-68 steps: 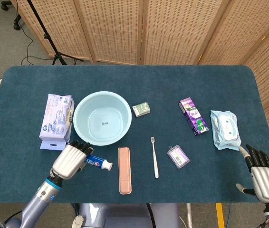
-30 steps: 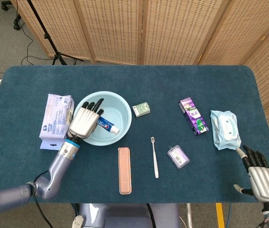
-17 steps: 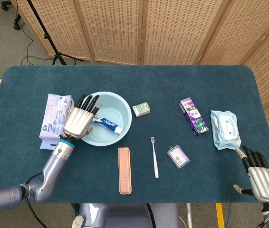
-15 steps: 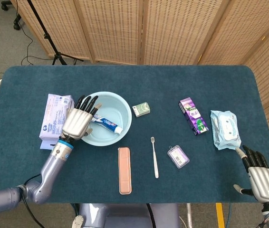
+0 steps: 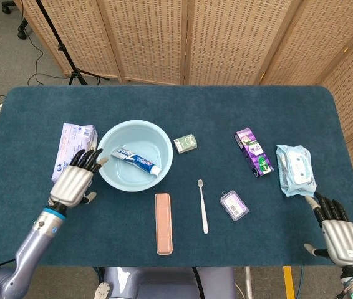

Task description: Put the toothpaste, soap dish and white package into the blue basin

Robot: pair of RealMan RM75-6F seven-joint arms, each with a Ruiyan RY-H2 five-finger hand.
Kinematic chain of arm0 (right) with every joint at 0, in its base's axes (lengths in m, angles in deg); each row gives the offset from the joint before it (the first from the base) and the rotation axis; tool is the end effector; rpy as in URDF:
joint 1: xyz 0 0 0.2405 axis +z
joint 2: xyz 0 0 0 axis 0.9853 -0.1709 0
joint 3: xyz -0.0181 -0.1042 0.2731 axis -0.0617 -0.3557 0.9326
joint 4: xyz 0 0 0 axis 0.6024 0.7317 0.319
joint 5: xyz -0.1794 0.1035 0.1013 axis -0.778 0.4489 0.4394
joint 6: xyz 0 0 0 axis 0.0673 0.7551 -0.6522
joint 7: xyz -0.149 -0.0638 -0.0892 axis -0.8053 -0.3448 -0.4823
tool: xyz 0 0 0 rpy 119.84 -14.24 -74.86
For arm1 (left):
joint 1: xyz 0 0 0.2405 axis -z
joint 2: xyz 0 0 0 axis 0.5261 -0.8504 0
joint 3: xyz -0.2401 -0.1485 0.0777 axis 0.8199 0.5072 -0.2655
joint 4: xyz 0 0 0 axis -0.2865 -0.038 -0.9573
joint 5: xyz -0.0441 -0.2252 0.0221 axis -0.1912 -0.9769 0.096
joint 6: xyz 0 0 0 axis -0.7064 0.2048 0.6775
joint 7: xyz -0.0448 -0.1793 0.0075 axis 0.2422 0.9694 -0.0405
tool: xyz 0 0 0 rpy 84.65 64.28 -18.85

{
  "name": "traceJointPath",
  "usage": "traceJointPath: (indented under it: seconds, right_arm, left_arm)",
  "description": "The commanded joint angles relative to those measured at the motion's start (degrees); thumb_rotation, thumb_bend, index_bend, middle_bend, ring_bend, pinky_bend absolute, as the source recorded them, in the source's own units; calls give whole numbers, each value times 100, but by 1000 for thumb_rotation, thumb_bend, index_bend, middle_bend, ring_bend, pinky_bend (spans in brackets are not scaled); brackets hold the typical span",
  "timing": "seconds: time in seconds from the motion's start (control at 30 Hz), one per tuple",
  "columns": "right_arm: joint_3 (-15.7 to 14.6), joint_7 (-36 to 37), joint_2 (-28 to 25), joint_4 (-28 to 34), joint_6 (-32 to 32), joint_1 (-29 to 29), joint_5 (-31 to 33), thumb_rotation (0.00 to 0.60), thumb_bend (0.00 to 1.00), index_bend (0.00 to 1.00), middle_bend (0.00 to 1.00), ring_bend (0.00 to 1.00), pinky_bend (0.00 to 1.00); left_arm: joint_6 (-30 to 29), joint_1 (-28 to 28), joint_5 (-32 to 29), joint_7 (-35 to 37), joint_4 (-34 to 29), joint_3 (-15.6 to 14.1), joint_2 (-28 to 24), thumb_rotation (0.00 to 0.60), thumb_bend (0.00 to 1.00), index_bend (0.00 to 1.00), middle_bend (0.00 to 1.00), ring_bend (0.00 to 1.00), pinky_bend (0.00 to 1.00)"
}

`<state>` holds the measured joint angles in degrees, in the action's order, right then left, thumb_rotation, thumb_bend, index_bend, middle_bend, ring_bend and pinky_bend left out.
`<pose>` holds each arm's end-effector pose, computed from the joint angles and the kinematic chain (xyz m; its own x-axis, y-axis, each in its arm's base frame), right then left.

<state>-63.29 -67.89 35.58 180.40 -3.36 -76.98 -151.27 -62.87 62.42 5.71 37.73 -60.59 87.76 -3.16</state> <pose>-0.3271 -0.1929 0.1447 0.4090 -0.2150 0.8869 -0.9057 0.0235 0.4233 -0.1979 0.3300 0.0451 0.5381 0.1751 0.8245 0.8227 -0.3222 -0.4684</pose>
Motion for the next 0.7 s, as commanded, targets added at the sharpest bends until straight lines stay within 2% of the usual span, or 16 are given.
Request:
traceJointPath:
  seconds: [0.03,0.27,0.43,0.7]
  right_arm:
    - [-6,-40,9,12,-6,-5,2,600,105,0,0,0,0]
    - [-2,-144,50,16,1,1,39,600,105,0,0,0,0]
    - [-3,-239,97,8,42,17,89,600,105,0,0,0,0]
    - [-10,-356,205,-30,94,55,88,600,105,0,0,0,0]
  left_arm:
    - [-527,-462,544,373,-29,-393,-65,600,216,138,0,0,25]
    - [-1137,-1038,1096,711,188,-763,-75,600,221,146,0,0,25]
    - [-1246,-1351,1188,954,430,-974,-10,600,223,147,0,0,25]
    - [-1309,-1618,1303,1328,844,-1047,131,600,233,153,0,0,26]
